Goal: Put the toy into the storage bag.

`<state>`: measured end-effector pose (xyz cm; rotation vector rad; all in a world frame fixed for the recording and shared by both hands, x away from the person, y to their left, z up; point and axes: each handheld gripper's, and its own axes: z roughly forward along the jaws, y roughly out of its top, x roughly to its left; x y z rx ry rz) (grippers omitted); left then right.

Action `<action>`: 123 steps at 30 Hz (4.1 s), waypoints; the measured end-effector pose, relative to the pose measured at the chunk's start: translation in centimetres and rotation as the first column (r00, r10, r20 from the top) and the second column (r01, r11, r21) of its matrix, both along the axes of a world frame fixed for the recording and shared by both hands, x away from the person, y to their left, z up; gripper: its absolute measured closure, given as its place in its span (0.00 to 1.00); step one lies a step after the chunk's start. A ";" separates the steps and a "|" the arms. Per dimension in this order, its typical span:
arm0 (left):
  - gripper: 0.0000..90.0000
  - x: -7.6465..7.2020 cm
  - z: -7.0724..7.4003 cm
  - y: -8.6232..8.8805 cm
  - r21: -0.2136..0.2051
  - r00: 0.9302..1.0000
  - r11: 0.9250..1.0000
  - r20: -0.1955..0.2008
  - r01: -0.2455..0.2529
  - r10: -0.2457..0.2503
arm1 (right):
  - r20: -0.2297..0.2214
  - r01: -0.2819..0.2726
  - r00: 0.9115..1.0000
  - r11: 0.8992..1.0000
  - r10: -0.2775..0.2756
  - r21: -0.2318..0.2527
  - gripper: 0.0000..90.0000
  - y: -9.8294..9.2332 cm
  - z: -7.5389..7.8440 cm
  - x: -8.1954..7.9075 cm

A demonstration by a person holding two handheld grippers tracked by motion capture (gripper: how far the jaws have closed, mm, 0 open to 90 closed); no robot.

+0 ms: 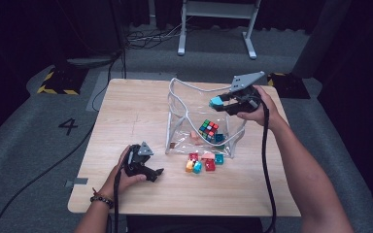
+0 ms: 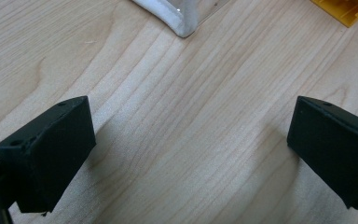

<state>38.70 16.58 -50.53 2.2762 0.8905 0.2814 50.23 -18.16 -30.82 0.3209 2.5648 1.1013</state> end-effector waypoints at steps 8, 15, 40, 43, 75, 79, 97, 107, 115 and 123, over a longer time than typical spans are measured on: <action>0.01 0.0 0.0 0.0 -0.001 1.000 1.000 0.001 -0.001 0.001 | -0.053 -0.023 0.998 0.987 0.014 -0.159 0.67 1.0 -1.0 0.9; 0.01 0.0 0.0 0.0 0.000 1.000 1.000 -0.003 0.002 -0.002 | -0.093 -0.046 0.995 0.965 0.023 -0.257 0.67 0.4 -1.5 1.0; 0.00 0.1 0.0 -0.1 0.005 1.000 1.000 -0.006 0.005 -0.005 | -0.067 0.019 0.997 0.956 -0.041 -0.294 0.67 -4.6 -1.1 -0.3; 0.00 0.1 0.0 -0.1 0.005 1.000 1.000 -0.004 0.003 -0.003 | -0.052 0.023 0.998 0.959 -0.039 -0.284 0.64 -4.7 -1.0 -0.4; 0.00 0.1 0.0 -0.1 0.005 1.000 1.000 -0.007 0.007 -0.007 | -0.022 0.190 0.982 0.957 -0.190 0.219 0.47 -13.8 -7.9 -9.8; 0.00 0.0 0.0 -0.1 0.002 1.000 1.000 -0.010 0.004 -0.004 | -0.058 0.176 0.984 0.965 -0.167 0.196 0.47 -13.1 -10.5 -10.2; 0.00 0.1 0.0 -0.1 0.006 1.000 1.000 -0.007 0.007 -0.007 | -0.158 0.033 0.987 0.988 -0.009 0.150 0.44 -6.0 -17.6 -10.0; 0.00 0.1 0.0 0.0 0.006 1.000 1.000 -0.007 0.006 -0.006 | -0.158 0.092 0.985 0.988 -0.071 0.127 0.35 -4.8 -19.0 -8.6; 0.00 0.1 0.0 -0.1 0.005 1.000 1.000 -0.007 0.004 -0.004 | -0.173 0.060 0.984 0.993 -0.041 0.106 0.43 -3.8 -19.4 -8.7; 0.00 0.1 0.0 -0.1 0.003 1.000 1.000 -0.006 0.005 -0.005 | -0.144 0.047 0.989 0.994 -0.032 0.100 0.66 -4.3 -19.2 -9.1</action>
